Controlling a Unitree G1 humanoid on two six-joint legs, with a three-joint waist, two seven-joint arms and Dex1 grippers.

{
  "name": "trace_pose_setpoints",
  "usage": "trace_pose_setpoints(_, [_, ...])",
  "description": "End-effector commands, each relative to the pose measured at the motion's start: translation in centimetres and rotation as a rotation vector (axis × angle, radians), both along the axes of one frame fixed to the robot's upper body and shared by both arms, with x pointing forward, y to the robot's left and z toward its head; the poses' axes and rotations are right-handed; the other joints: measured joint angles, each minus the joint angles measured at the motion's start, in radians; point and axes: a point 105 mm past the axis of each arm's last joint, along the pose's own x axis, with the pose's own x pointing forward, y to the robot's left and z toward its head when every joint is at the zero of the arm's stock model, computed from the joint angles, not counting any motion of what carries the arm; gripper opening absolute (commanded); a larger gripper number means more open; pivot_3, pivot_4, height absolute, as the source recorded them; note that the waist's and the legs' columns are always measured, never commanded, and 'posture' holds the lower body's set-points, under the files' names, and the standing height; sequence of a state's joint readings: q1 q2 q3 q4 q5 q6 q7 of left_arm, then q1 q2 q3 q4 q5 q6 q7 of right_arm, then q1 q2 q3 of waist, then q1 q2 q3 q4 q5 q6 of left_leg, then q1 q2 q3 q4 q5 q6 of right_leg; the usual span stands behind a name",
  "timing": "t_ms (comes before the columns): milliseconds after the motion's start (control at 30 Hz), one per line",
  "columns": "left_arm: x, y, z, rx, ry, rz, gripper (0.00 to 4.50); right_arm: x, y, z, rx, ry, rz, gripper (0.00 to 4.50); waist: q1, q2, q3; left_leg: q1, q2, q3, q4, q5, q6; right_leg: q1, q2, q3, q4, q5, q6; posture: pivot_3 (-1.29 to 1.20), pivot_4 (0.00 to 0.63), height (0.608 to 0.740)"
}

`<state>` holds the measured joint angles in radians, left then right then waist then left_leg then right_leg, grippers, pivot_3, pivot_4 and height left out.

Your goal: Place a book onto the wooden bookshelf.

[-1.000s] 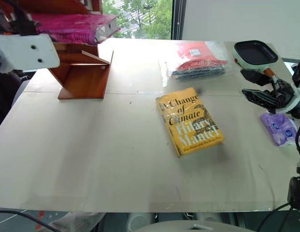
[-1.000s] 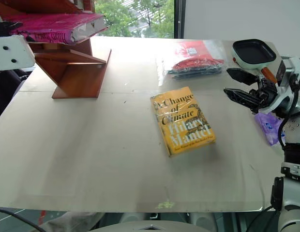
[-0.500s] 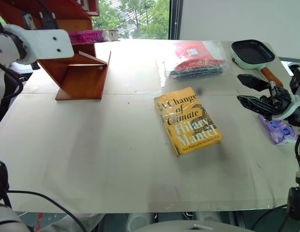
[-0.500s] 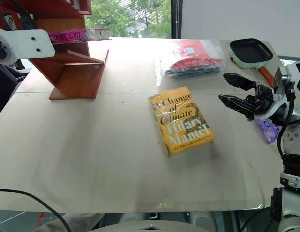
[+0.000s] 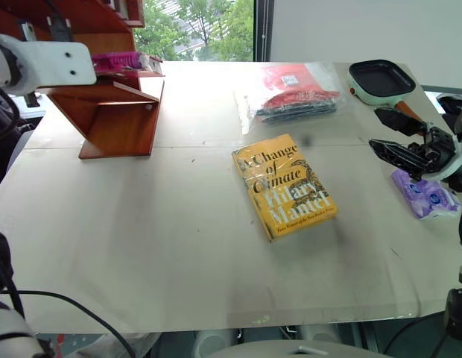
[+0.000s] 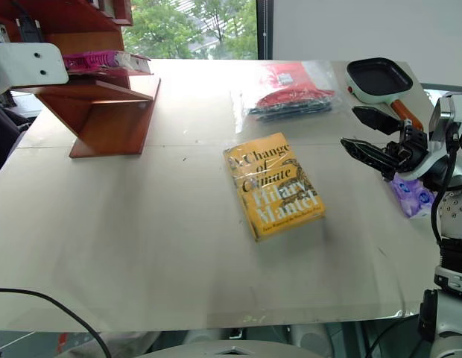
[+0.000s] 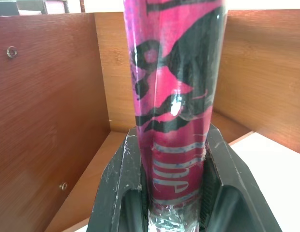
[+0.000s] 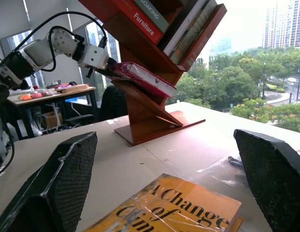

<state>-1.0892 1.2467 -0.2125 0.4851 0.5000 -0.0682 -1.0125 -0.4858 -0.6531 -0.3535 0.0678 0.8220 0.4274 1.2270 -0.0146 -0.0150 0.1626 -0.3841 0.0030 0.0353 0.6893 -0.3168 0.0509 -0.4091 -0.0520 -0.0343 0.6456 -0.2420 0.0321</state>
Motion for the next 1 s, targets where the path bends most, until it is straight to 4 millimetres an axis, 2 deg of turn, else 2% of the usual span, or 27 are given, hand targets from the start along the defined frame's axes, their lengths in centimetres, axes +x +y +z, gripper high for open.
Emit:
trace_pose_setpoints(33, [-0.5,1.2,0.9,-0.003,-0.022,0.058,0.64,0.1,-0.3,1.5,0.03,-0.055,-0.032,4.5,-0.001,0.0,0.0,0.0,0.0,0.0,0.0,0.0,0.0,0.0,0.0,0.001,0.0,0.0,0.0,0.0,0.15,0.74])
trace_pose_setpoints(300, [-0.2,1.5,1.5,-0.004,-0.054,0.062,0.64,-0.5,0.1,2.0,0.084,-0.05,0.028,4.5,-0.001,-0.001,0.0,0.0,0.0,0.003,0.0,0.0,0.0,-0.002,0.0,0.003,0.0,0.0,0.0,0.0,0.15,0.74])
trace_pose_setpoints(333, [-0.2,1.6,1.6,-0.005,-0.059,0.062,1.72,-0.4,0.1,1.9,0.08,-0.049,0.026,4.5,-0.002,-0.001,0.0,0.0,0.0,0.003,0.0,0.0,0.0,-0.002,0.0,0.003,0.0,0.0,0.0,0.0,0.15,0.74])
trace_pose_setpoints(400, [0.0,1.6,2.0,0.002,-0.089,0.06,2.54,-0.5,0.1,1.8,0.076,-0.047,0.027,4.5,0.0,-0.001,0.0,0.0,0.0,0.003,0.0,0.0,0.0,-0.002,0.0,0.003,0.001,0.0,0.0,0.0,0.15,0.74])
trace_pose_setpoints(500, [0.0,1.6,2.5,-0.001,-0.11,0.057,4.1,-0.5,0.1,1.6,0.072,-0.044,0.024,4.5,0.004,-0.002,-0.001,-0.001,0.001,0.003,0.0,0.0,0.0,-0.002,0.0,0.002,0.001,0.0,0.0,0.0,0.15,0.74])
trace_pose_setpoints(533, [-0.1,1.6,2.6,-0.002,-0.113,0.056,4.45,-0.5,0.1,1.5,0.071,-0.044,0.023,4.5,0.007,-0.002,-0.001,-0.001,0.0,0.003,0.0,0.0,0.0,-0.002,0.0,0.002,0.001,0.0,0.0,0.0,0.15,0.74])
trace_pose_setpoints(600, [-0.4,1.5,2.9,-0.017,-0.125,0.047,4.45,-0.6,0.0,1.4,0.067,-0.041,0.02,4.5,0.01,-0.002,-0.001,-0.001,0.0,0.003,0.001,0.0,0.001,-0.002,-0.001,0.001,0.001,0.0,0.0,0.0,0.15,0.74])
trace_pose_setpoints(700, [-1.7,-0.4,3.0,-0.214,-0.093,-0.055,4.45,-0.7,-0.3,1.3,0.059,-0.035,0.015,4.5,0.009,-0.003,-0.002,-0.002,0.0,0.002,0.001,0.0,0.001,-0.002,-0.001,0.001,0.001,0.0,0.0,0.0,0.15,0.74])
trace_pose_setpoints(800, [-4.3,-2.0,1.4,-0.262,0.051,-0.132,4.45,-0.9,-0.7,1.0,0.053,-0.019,0.005,4.5,0.001,-0.003,-0.002,-0.002,0.001,0.002,0.002,0.0,0.001,-0.002,-0.004,0.001,0.0,0.0,0.0,0.0,0.15,0.74])
trace_pose_setpoints(900, [-5.3,-5.2,1.2,-0.464,0.047,-0.272,4.45,-1.0,-0.8,0.4,0.036,-0.002,0.004,4.5,0.002,-0.003,-0.002,-0.002,0.002,0.002,0.003,0.0,0.0,-0.002,-0.004,0.001,0.0,0.0,0.0,0.0,0.15,0.74])
trace_pose_setpoints(933, [-5.6,-6.9,1.0,-0.584,0.053,-0.348,4.45,-1.0,-0.8,-0.2,0.026,0.009,0.0,4.5,0.005,-0.003,-0.002,-0.003,0.002,0.002,0.004,0.0,0.0,-0.002,-0.003,0.001,0.0,0.0,0.0,0.0,0.15,0.74])
trace_pose_setpoints(1000, [-6.6,-10.3,-1.1,-0.833,0.135,-0.463,4.45,-1.1,-1.0,-1.7,-0.016,0.036,-0.028,4.5,0.013,-0.003,-0.002,-0.003,0.002,-0.001,0.008,0.0,0.0,0.0,-0.004,0.001,0.0,0.0,0.0,0.0,0.15,0.74])
